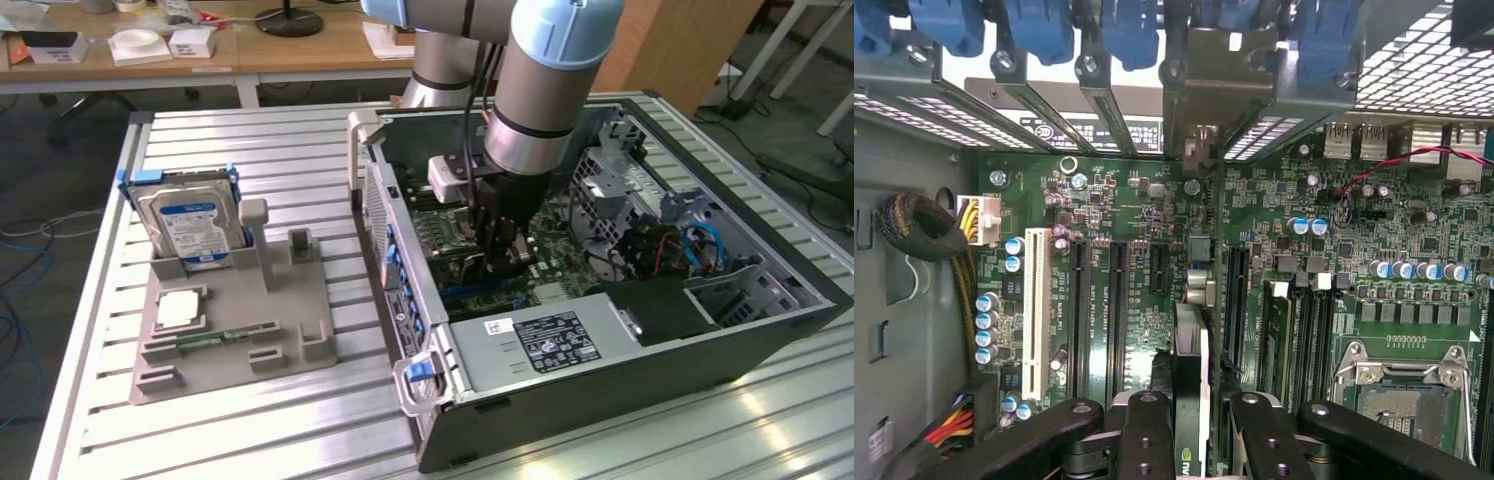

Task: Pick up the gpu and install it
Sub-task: 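Insert the gpu into the slot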

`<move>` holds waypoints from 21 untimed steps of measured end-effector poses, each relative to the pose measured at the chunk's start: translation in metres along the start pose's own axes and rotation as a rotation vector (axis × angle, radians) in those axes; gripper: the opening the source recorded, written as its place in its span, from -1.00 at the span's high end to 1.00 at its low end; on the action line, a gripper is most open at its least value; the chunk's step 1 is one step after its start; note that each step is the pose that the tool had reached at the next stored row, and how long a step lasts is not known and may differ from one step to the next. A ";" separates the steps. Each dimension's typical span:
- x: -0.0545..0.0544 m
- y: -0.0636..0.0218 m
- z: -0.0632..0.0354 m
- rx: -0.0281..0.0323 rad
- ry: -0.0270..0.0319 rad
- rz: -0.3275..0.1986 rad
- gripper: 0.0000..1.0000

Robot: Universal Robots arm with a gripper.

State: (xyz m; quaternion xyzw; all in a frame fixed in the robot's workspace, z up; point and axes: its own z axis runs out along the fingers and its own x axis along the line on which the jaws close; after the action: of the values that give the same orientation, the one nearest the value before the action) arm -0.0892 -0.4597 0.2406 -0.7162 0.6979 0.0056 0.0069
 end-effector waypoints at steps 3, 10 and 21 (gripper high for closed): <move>0.000 0.0000 0.0000 0.0001 0.0000 0.000 0.47; 0.000 -0.0010 0.0000 0.0000 0.0000 0.000 0.47; 0.000 -0.0010 -0.0016 0.0001 0.0000 0.000 0.47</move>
State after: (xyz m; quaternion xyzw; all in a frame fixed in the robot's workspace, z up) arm -0.0882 -0.4597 0.2422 -0.7162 0.6979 0.0056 0.0069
